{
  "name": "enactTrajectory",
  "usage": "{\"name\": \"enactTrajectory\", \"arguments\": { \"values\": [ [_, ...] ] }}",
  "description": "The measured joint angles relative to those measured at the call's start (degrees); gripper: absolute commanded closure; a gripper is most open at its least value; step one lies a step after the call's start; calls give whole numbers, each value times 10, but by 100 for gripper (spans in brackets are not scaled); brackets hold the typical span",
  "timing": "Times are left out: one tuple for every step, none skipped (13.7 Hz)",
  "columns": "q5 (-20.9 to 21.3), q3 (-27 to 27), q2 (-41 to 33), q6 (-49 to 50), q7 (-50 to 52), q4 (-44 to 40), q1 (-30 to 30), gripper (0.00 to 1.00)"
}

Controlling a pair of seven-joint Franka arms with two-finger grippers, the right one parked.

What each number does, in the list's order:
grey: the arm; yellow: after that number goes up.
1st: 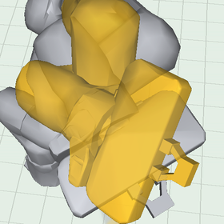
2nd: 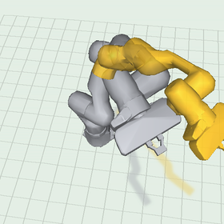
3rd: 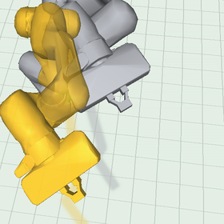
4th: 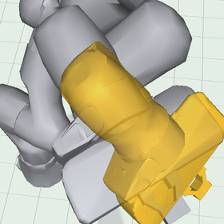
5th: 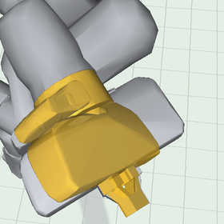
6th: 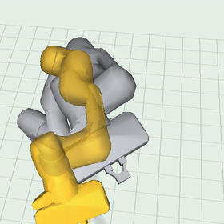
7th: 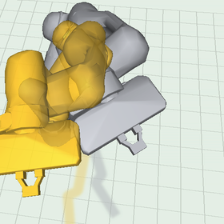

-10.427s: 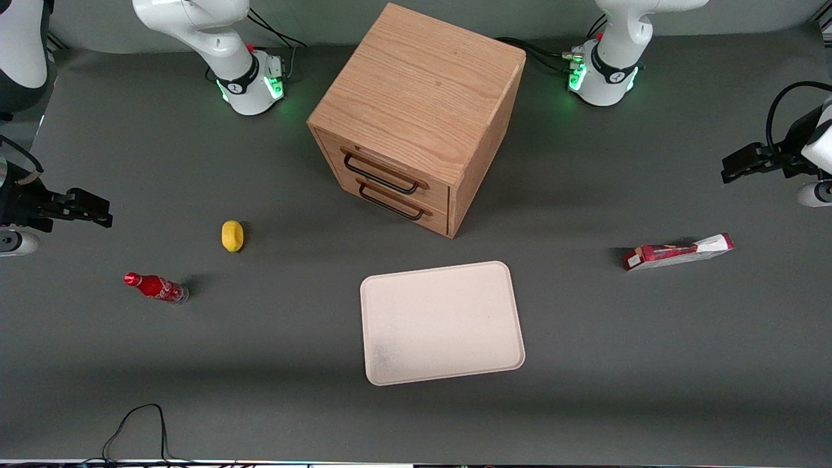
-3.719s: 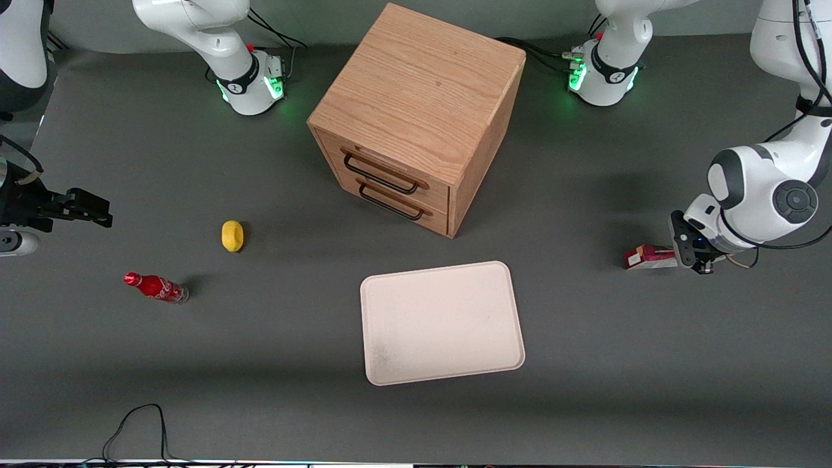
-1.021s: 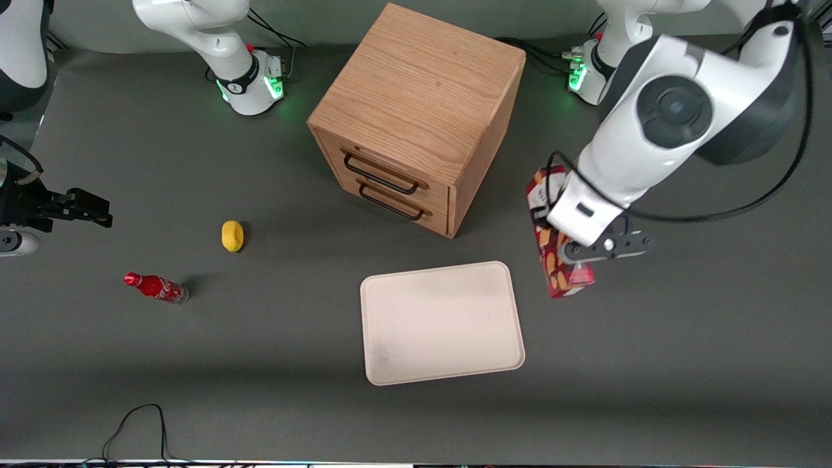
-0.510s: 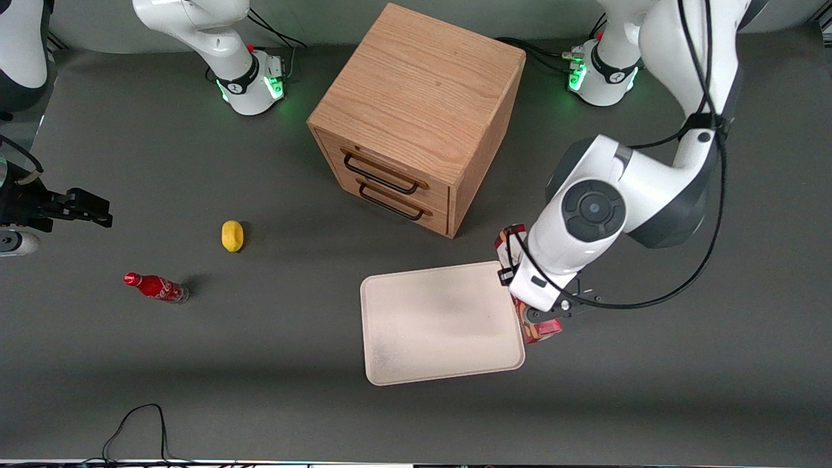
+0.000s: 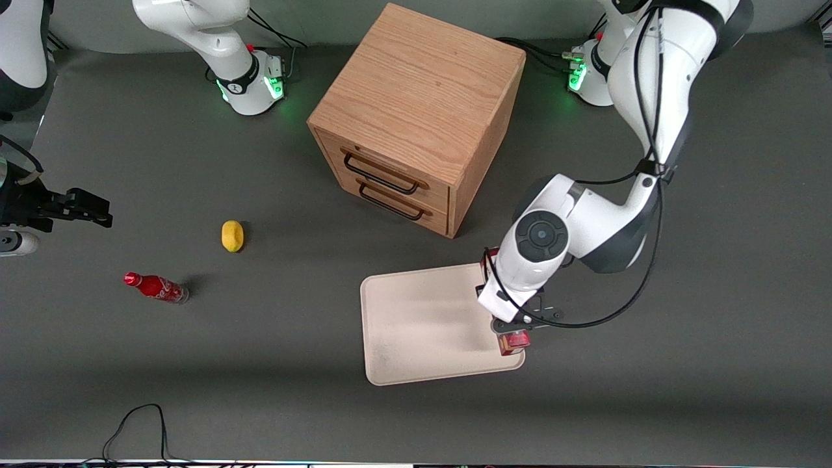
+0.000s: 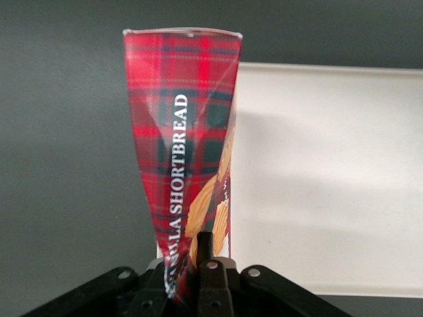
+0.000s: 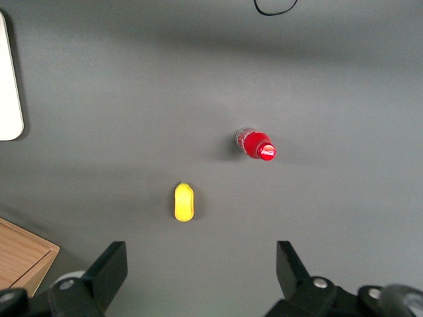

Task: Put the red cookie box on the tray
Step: 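Lower the upright box onto the white tray's corner with the left gripper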

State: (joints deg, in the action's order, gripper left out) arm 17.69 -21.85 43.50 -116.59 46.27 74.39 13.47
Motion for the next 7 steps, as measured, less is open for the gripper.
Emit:
{"name": "enactTrajectory", "arguments": {
  "values": [
    [7, 0, 8, -8, 0, 4, 1, 100],
    [14, 1, 14, -19, 0, 8, 1, 100],
    [17, 1, 21, -30, 0, 11, 1, 100],
    [18, 2, 26, -38, 0, 14, 1, 100],
    [19, 3, 30, -45, 0, 17, 1, 100],
    [19, 4, 34, -52, 0, 18, 1, 100],
    [19, 6, 37, -59, 0, 19, 1, 100]
  ]
}}
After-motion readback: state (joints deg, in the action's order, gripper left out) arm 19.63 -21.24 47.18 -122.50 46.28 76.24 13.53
